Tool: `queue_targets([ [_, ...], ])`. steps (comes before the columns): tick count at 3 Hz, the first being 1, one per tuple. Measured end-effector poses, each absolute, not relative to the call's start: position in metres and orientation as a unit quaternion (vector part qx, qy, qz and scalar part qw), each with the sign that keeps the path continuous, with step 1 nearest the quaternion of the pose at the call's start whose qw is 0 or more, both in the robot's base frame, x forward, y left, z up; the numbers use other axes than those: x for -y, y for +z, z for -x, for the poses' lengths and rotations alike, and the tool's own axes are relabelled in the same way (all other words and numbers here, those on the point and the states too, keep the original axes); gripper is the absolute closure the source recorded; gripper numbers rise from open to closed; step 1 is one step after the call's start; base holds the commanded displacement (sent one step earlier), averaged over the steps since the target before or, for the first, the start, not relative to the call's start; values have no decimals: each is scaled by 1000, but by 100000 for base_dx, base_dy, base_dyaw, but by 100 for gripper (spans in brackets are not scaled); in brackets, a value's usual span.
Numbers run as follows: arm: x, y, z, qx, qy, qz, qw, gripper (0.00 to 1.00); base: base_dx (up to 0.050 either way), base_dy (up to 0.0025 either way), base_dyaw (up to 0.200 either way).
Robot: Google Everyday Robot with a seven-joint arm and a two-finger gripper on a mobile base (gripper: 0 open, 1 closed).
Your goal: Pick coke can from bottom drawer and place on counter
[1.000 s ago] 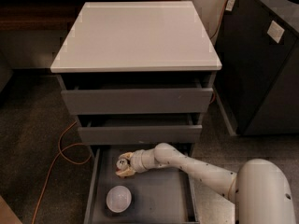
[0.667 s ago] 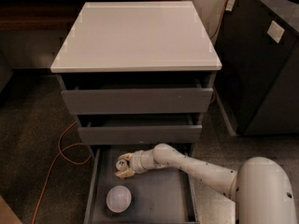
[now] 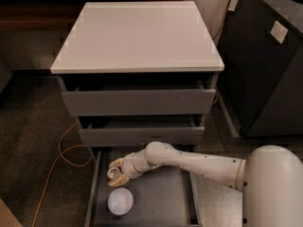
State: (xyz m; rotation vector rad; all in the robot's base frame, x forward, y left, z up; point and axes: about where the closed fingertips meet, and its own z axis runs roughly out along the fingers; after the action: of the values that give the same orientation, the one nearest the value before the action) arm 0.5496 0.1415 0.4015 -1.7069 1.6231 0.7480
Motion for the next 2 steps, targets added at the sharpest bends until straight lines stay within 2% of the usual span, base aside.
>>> queue_targets([
  [1,-153,441,-535,-606,271,682,308,100,0,0,0],
  [2,-160,492,-525,-587,259,699,316,100,0,0,0],
])
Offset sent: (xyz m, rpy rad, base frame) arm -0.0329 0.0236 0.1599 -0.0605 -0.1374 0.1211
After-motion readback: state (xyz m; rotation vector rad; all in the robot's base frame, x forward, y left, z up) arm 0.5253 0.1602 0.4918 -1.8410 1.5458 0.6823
